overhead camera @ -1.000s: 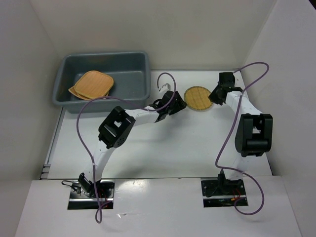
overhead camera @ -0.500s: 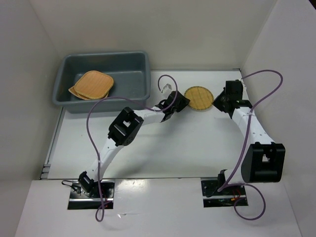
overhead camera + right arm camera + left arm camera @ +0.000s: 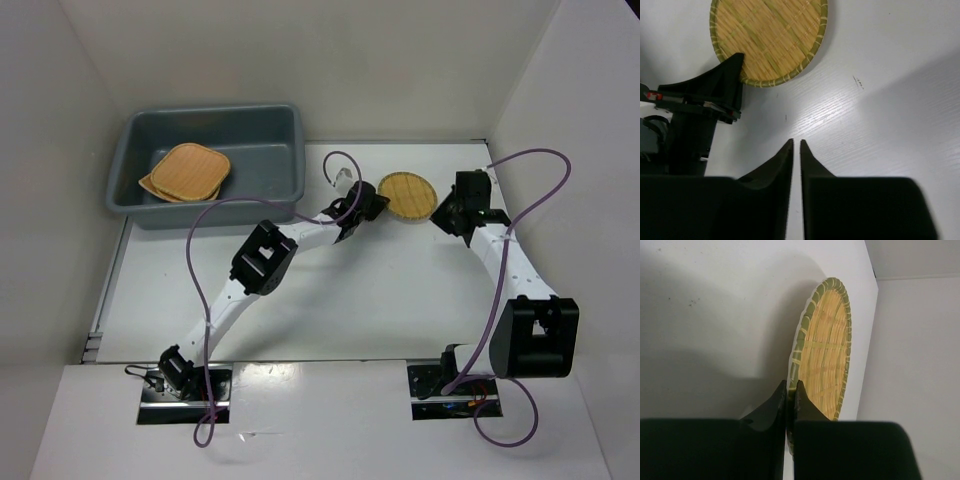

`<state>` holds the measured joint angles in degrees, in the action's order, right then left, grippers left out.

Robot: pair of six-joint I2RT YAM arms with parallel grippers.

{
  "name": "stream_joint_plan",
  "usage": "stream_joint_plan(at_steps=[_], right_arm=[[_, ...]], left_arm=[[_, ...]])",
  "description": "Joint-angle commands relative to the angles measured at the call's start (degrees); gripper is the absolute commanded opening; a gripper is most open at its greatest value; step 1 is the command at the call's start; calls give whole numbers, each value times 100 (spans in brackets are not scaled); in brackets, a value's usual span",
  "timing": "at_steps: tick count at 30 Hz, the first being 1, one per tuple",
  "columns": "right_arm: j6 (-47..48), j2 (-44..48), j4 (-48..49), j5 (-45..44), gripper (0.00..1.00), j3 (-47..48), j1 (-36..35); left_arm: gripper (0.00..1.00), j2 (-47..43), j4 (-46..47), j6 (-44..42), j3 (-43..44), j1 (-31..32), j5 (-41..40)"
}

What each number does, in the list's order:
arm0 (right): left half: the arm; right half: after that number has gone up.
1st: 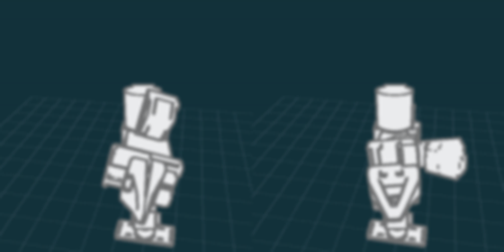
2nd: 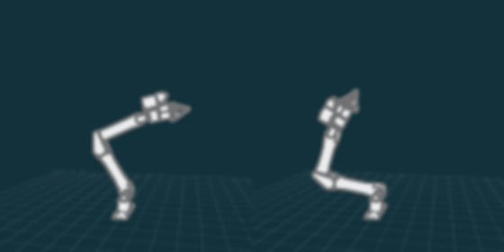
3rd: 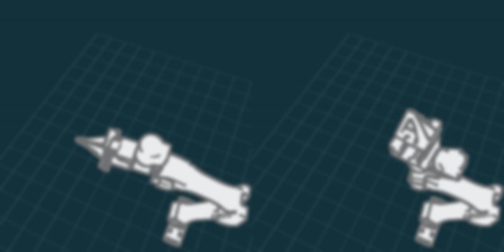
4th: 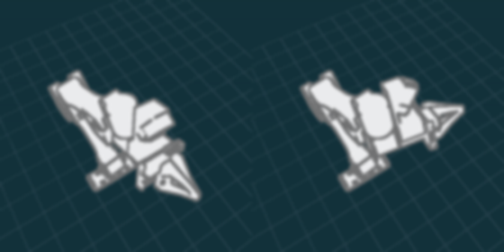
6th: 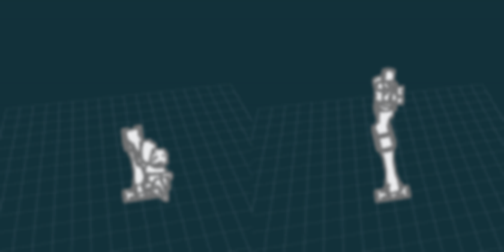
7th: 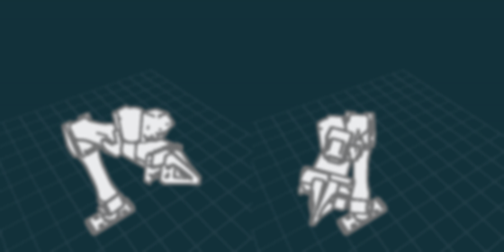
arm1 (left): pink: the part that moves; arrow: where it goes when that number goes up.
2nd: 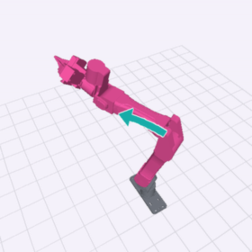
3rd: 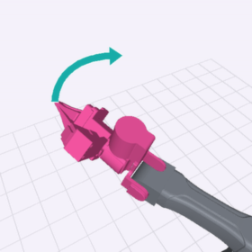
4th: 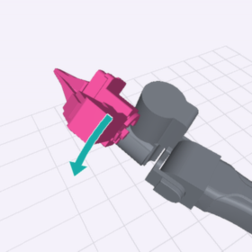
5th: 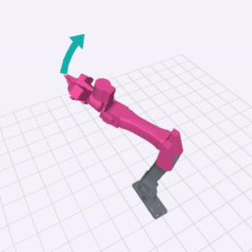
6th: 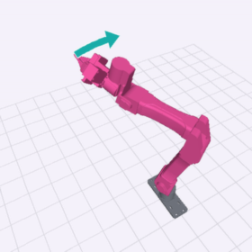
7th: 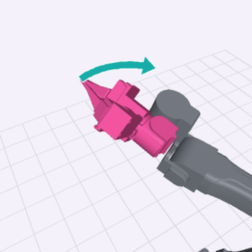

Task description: Place the mixed dishes into the plastic bin

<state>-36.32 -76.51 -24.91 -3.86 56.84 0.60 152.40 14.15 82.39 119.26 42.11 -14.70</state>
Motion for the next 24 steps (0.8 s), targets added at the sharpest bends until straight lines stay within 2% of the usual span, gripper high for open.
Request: stream_joint_plan(at_steps=[1,2,5,6,7,8,15,19,20,23,24], right_arm=[[54,189,74,-62,23,-24,-86],[54,259,74,-62,36,-24,-86],[54,548,74,-194,63,169,-86],[2,636,74,-255,75,231,-86],[2,724,21,-325,92,283,-86],[2,873,21,-396,98,362,-86],[54,1453,74,-344,100,363,28],[107,1691,-40,-265,100,178,28],[107,1692,-41,-143,100,117,28],[107,1745,-41,104,100,-49,28],[107,1745,-41,105,100,-137,80]], left_arm=[[0,-165,-431,-407,115,17,-112],[0,-262,-431,-538,115,17,-112],[0,-631,-431,-996,237,-149,247],[0,-754,-431,-1049,238,-202,405],[0,-1043,-344,-1154,238,-264,485],[0,-1185,-291,-1207,151,-325,546],[0,-2564,-123,-1348,-113,-1185,951],[0,-4206,-123,-1664,-1192,-1721,329],[0,-4514,-123,-1734,-1760,-1854,31],[0,-5648,-211,-1998,-2563,-2460,-287],[0,-5894,-289,-1999,-3105,-2653,-392]])
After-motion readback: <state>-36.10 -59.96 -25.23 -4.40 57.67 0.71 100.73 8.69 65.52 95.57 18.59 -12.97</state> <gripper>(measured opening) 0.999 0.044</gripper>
